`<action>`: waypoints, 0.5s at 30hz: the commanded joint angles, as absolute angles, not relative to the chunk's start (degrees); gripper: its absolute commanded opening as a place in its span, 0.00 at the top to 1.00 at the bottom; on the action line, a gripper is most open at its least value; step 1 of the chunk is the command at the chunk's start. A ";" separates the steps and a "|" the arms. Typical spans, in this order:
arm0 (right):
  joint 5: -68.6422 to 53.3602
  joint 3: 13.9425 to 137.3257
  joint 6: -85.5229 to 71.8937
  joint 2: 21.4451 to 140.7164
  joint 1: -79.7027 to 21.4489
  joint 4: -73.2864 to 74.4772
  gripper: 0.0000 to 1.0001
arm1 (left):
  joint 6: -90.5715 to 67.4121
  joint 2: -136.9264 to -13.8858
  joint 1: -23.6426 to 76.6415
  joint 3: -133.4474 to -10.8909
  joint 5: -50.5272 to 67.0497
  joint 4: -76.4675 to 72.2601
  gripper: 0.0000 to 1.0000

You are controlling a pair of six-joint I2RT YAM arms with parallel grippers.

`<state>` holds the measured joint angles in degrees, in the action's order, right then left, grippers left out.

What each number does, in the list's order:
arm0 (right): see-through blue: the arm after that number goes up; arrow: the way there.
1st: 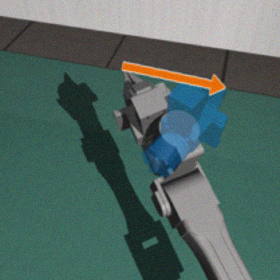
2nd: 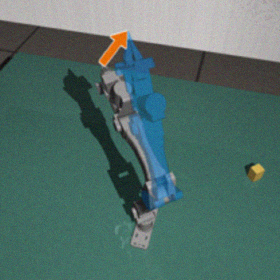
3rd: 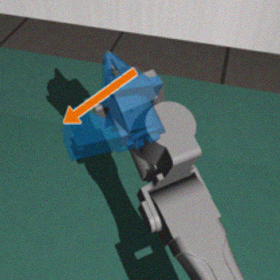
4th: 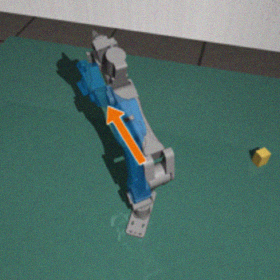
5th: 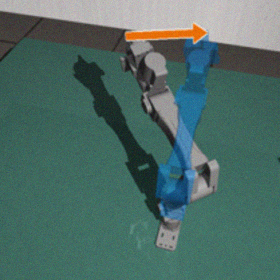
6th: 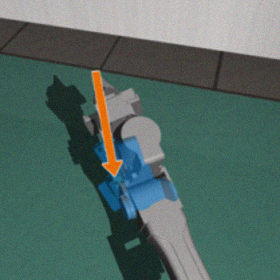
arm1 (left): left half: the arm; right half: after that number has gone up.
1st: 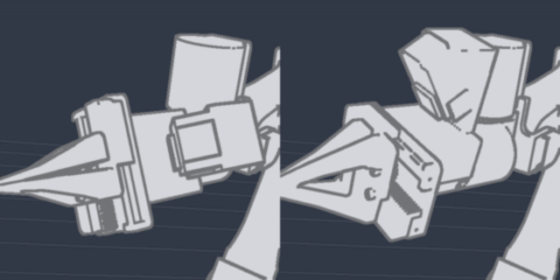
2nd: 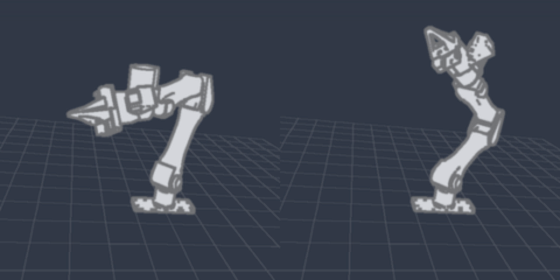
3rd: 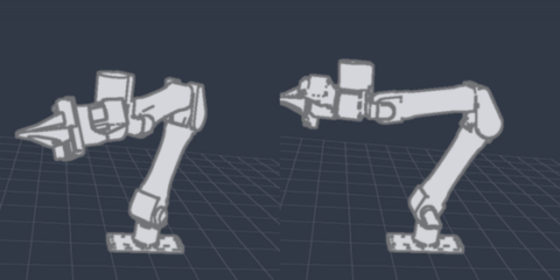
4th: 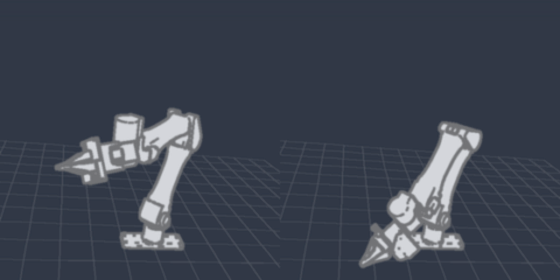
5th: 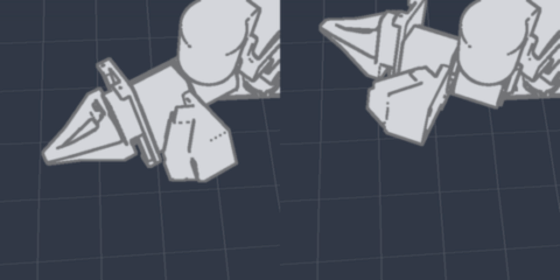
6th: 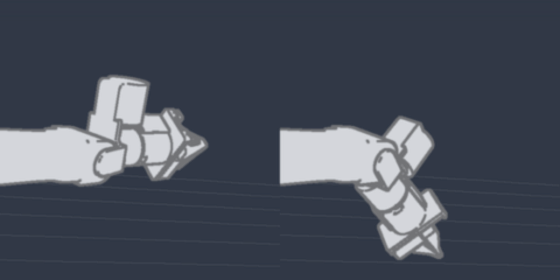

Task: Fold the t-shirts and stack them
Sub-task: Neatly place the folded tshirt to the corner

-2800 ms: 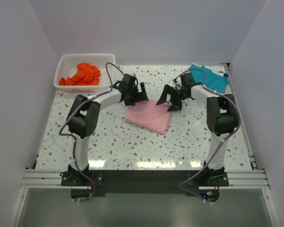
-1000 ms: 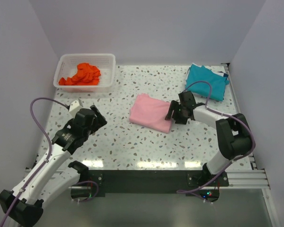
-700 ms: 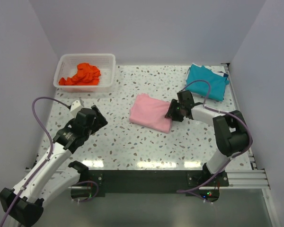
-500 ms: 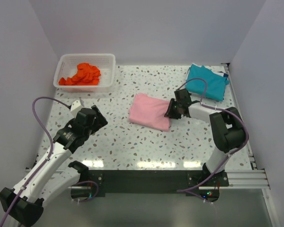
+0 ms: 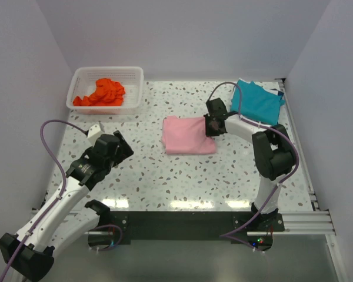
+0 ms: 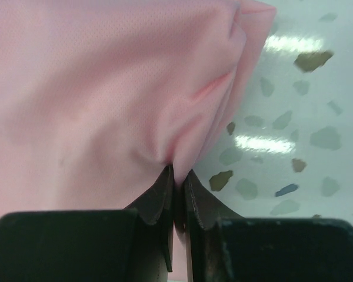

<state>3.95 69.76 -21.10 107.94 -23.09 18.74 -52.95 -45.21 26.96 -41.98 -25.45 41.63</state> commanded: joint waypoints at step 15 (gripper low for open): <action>33.90 103.34 -8.78 119.52 -22.85 36.20 1.00 | -53.09 -42.72 26.54 -43.51 -29.09 41.48 0.00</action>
<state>25.06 96.90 -7.79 117.78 -23.03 31.22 -52.97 -43.88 26.96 -41.98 -26.65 41.67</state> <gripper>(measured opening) 0.094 0.997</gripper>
